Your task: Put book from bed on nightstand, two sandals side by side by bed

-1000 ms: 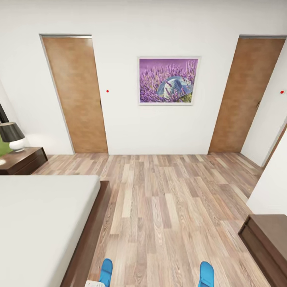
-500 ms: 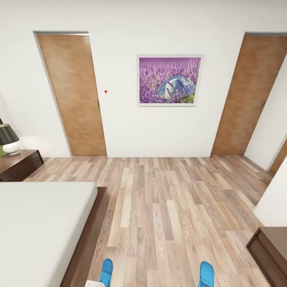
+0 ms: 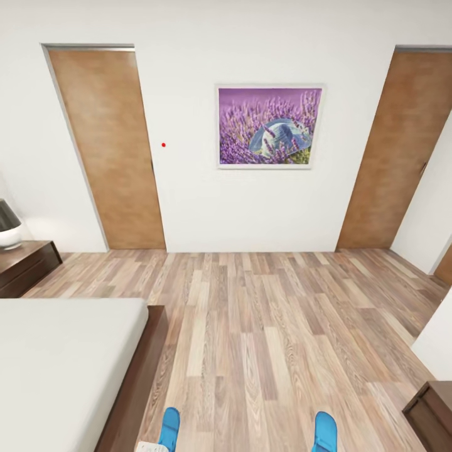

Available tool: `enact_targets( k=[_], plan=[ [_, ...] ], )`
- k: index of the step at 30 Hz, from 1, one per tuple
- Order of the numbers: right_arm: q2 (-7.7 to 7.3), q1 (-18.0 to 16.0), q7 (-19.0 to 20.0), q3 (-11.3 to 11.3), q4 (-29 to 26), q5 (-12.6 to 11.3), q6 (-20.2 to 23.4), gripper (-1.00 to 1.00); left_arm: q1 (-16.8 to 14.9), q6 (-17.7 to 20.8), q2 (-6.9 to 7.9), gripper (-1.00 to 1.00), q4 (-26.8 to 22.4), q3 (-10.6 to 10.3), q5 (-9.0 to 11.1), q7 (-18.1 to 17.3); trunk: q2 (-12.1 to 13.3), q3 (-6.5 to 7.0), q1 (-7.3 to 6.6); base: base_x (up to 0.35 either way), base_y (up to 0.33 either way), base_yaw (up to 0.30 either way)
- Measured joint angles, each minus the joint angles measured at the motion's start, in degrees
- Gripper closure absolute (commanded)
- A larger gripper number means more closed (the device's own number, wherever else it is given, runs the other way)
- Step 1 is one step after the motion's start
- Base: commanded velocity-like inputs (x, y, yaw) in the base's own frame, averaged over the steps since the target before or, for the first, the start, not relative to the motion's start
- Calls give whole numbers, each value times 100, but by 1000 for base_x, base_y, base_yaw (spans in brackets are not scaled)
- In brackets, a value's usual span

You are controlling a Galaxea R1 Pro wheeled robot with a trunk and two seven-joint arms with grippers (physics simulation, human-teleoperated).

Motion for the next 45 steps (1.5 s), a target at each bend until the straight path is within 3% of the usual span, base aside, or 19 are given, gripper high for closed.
enact_targets(
  k=[45],
  plan=[
    [2, 0, 0, 0, 0, -2, 0, 100, 0, -11, -20, 100, 0, 4, -6, 14, 0, 0, 0, 335, 0, 0]
  ],
)
